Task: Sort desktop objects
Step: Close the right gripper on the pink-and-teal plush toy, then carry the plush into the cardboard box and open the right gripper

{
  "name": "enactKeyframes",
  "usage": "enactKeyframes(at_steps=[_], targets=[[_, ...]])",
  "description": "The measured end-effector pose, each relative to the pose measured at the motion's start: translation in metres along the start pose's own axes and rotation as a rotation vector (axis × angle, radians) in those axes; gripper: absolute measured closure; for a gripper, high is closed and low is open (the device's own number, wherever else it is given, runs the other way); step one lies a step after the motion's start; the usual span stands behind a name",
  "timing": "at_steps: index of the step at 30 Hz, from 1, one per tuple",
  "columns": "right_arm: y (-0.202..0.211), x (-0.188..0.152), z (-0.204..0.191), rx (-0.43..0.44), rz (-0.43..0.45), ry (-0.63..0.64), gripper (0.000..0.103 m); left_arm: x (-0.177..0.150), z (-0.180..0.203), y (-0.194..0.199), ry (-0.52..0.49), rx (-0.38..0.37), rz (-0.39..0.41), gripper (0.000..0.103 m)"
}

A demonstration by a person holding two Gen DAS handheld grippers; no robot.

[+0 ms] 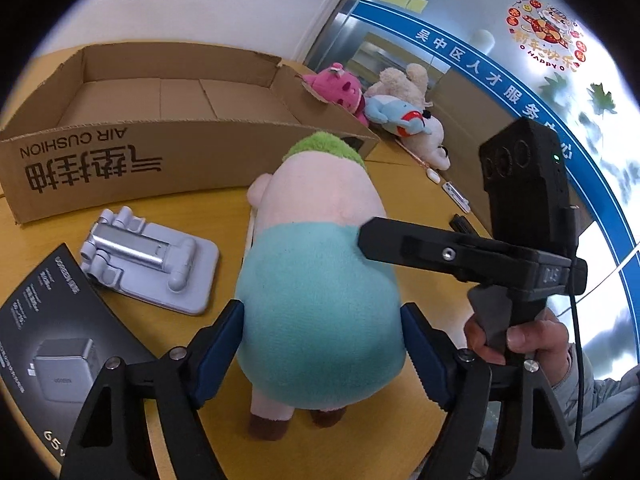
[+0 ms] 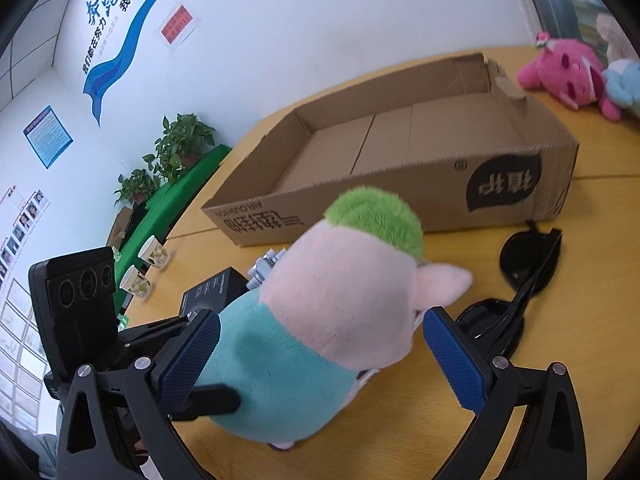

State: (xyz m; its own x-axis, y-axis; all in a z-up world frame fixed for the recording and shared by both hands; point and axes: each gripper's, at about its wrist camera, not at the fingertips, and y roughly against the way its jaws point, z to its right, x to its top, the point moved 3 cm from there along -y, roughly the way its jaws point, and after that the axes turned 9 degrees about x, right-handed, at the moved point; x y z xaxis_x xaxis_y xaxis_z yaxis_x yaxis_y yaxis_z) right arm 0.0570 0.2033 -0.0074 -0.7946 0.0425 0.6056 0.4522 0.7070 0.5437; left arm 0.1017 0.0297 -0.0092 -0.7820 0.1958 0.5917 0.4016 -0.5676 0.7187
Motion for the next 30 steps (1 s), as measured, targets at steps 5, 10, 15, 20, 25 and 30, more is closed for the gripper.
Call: enactKeyframes(at_steps=[5,10,15,20,25,30], targets=[[-0.013,-0.008,0.013,0.014,-0.048,-0.048,0.000,-0.003,0.007,-0.006,-0.017,-0.018,-0.032,0.027],[-0.017,-0.006,0.010,0.005,-0.064,-0.011,0.006,0.000,0.007,-0.008,-0.008,-0.024,-0.049,0.034],[-0.018,0.002,0.005,0.016,-0.061,-0.006,0.018,0.009,0.014,-0.006,-0.020,-0.016,-0.040,0.039],[0.001,0.026,-0.012,0.025,0.002,0.033,0.020,0.034,0.026,0.020,-0.061,-0.021,0.057,0.039],[0.026,0.078,-0.045,0.019,0.086,0.177,0.020,0.079,0.033,0.050,-0.111,-0.006,0.179,0.039],[0.043,0.144,-0.085,0.024,0.169,0.337,0.020,0.135,0.038,0.088,-0.175,0.034,0.315,0.039]])
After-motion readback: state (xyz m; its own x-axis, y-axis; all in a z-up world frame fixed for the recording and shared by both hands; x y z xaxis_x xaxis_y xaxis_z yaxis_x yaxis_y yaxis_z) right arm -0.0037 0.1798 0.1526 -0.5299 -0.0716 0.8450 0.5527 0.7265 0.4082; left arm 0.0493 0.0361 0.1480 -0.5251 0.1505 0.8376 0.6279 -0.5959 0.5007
